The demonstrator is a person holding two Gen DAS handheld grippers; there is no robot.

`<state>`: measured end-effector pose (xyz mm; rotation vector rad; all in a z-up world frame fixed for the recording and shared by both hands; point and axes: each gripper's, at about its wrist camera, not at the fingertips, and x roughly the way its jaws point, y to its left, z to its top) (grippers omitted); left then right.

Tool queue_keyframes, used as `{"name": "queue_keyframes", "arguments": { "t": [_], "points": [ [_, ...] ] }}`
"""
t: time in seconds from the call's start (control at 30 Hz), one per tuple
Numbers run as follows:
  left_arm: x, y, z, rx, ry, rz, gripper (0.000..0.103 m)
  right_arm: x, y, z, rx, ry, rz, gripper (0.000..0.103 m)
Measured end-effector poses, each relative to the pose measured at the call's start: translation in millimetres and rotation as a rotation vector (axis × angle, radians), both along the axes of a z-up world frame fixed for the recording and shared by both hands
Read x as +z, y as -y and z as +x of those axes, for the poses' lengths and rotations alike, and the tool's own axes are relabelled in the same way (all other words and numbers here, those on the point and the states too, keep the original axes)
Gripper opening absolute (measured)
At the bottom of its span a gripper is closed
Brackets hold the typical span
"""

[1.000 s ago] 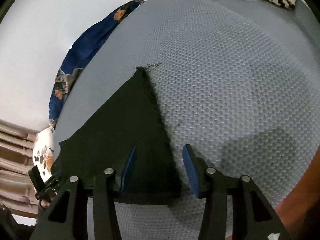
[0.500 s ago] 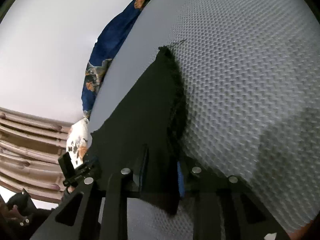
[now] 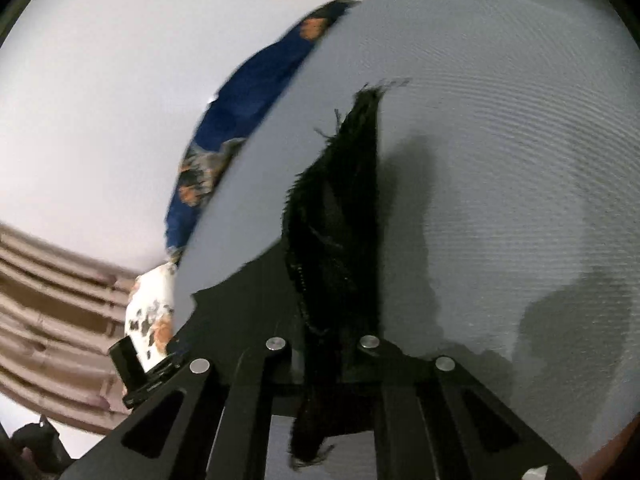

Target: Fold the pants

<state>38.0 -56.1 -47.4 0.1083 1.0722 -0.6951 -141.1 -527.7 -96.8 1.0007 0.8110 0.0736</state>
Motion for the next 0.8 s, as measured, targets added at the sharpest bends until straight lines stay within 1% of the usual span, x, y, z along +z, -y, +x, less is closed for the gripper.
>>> {"name": "queue_keyframes", "arguments": {
  "t": [0.13,0.17,0.23,0.33,0.37,0.43,0.47,0.53,0.57,0.63,0.7,0.8],
  "points": [
    [8.4,-30.4,2.1,0.051,0.019,-0.015,0.058,26.5,-41.8,33.9,0.089,0.066,0.0,0.008],
    [10.9,-39.1,2.1,0.063,0.026,-0.019,0.058,31.8,-57.4,47.6,0.119,0.079,0.001,0.008],
    [16.3,-59.7,1.7,0.095,0.043,-0.025,0.059,34.9,-81.9,67.8,0.167,0.093,0.013,0.008],
    [22.3,-82.4,2.0,0.135,0.053,-0.032,0.06,31.6,-119.2,100.8,0.243,0.105,0.061,0.008],
    [23.9,-90.2,1.3,0.15,0.055,-0.035,0.06,28.1,-137.7,116.4,0.278,0.108,0.09,0.008],
    [26.0,-106.5,0.0,0.178,0.057,-0.046,0.061,22.5,-169.3,138.3,0.339,0.096,0.09,0.008],
    [26.6,-114.6,-0.2,0.192,0.056,-0.05,0.061,18.0,-192.2,152.1,0.381,0.083,0.084,0.008],
    [27.2,-130.0,-0.1,0.221,0.051,-0.063,0.061,8.1,-225.7,167.8,0.442,0.062,0.109,0.008],
    [26.7,-136.9,-0.5,0.233,0.045,-0.067,0.061,2.9,-244.8,174.1,0.477,0.049,0.105,0.008],
    [24.9,-150.9,-0.2,0.256,0.027,-0.081,0.061,-6.7,-289.6,184.1,0.57,0.008,0.05,0.008],
    [24.2,-158.7,-0.3,0.268,0.01,-0.098,0.061,-11.6,-320.5,185.5,0.641,-0.028,-0.044,0.008],
    [24.3,-164.9,0.2,0.272,-0.004,-0.128,0.061,-16.2,-353.7,180.7,0.719,-0.062,-0.17,0.008]
  ]
}}
